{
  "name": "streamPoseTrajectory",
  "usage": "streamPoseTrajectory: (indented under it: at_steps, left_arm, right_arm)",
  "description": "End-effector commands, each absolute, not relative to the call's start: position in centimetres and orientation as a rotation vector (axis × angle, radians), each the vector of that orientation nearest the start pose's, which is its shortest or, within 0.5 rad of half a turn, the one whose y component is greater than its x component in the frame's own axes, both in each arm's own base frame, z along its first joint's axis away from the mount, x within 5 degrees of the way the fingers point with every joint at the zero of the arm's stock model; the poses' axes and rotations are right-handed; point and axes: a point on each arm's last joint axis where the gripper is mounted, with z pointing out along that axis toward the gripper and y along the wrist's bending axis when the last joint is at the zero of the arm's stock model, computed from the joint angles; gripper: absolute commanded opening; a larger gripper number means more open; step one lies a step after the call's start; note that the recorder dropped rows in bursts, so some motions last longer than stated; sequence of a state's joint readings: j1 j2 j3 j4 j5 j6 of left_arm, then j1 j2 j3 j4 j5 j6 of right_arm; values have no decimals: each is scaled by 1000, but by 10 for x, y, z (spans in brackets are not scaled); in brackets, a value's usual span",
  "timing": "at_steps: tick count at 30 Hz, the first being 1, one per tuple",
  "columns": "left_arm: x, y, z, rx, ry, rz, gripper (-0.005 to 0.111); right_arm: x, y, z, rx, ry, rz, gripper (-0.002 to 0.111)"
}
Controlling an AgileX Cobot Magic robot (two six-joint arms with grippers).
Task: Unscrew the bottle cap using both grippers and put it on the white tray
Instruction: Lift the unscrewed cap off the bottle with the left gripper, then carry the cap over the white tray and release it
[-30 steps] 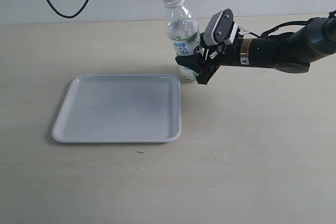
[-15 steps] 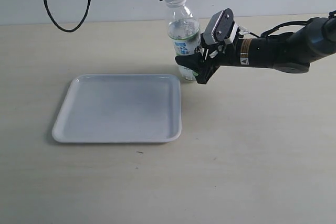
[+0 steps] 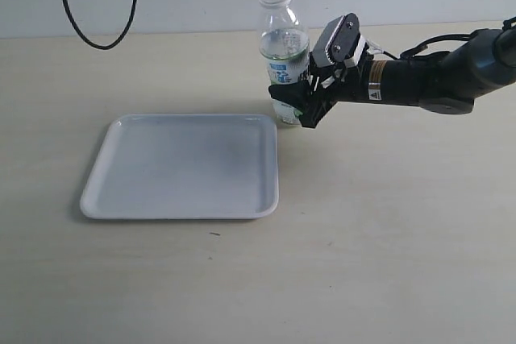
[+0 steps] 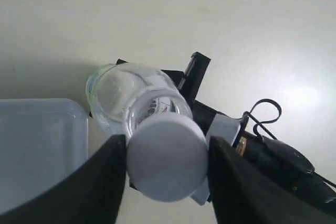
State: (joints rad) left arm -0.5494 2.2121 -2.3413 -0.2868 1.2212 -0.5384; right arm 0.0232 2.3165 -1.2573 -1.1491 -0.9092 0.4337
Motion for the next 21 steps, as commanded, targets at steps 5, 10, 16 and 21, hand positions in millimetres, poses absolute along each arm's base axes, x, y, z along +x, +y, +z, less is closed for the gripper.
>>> streamPoseTrajectory:
  at_steps: [5,10,16,21]
  left_arm:
    - [409,-261,332,255,2632,-546,0]
    - [409,-257,312,435,2652,-416,0]
    - [405,-250,264,662,2754,-239,0]
    - [397,-240,225,764,2855,-110,0]
  right_arm:
    - [433,74,77,-936,1723,502,0]
    - [439,68,74,-816,1811,456,0]
    - [443,62,71,-717,1886,418,0]
    - [446,57,71,-579,1934,413,0]
